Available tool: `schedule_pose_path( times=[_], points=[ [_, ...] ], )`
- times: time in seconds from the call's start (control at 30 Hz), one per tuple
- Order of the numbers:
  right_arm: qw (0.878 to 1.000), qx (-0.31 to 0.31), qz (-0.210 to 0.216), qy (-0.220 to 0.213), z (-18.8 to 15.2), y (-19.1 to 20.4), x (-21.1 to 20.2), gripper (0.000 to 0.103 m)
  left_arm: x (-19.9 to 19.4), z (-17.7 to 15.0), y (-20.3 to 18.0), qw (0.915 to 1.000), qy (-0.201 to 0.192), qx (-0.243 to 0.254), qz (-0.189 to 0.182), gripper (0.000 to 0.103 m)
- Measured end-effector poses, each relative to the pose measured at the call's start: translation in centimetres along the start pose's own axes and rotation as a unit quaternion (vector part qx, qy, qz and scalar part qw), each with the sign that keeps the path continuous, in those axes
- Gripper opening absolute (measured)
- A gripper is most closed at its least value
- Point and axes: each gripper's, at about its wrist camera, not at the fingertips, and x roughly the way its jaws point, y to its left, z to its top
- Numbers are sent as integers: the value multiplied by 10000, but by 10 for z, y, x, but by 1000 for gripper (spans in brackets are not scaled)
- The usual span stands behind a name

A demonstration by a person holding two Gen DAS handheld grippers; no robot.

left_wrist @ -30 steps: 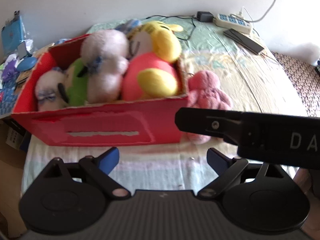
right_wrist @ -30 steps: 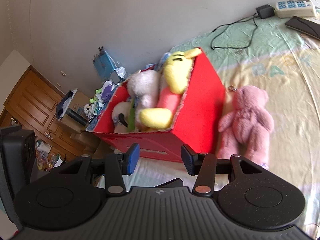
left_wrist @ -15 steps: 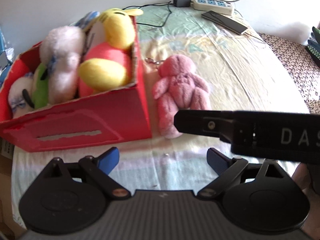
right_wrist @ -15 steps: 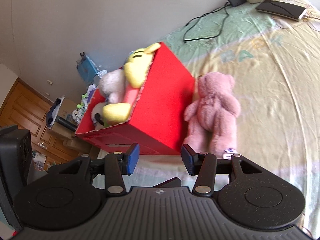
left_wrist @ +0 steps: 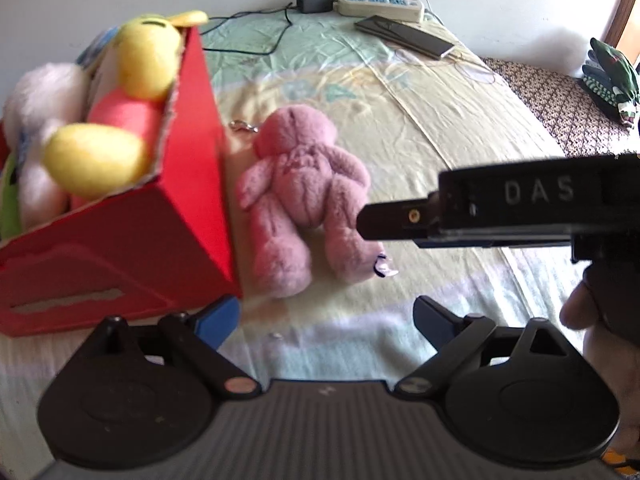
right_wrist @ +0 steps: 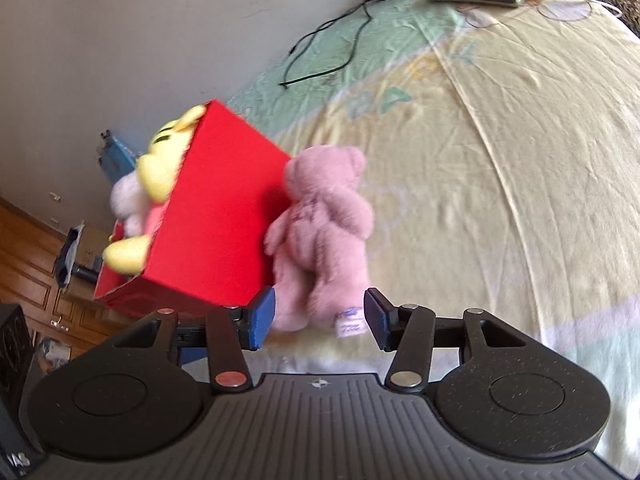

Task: Organize objects
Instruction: 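Grasp the pink teddy bear by its head with the right gripper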

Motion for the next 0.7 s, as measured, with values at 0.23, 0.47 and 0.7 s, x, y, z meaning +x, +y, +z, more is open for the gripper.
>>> schedule_pose_path(
  times=[0.23,0.47,0.7],
  points=[
    [9998,106,17,163,15,-12,22,53,16,5,7,9998,170,-118,-36,93],
    [9993,51,73,376,27,-11,47,50,24,10,15,9994,258,-214,-121,92],
    [9982,27,197,567,32,-7,56,38,29,10,18,9985,400,-256,-256,92]
  ],
)
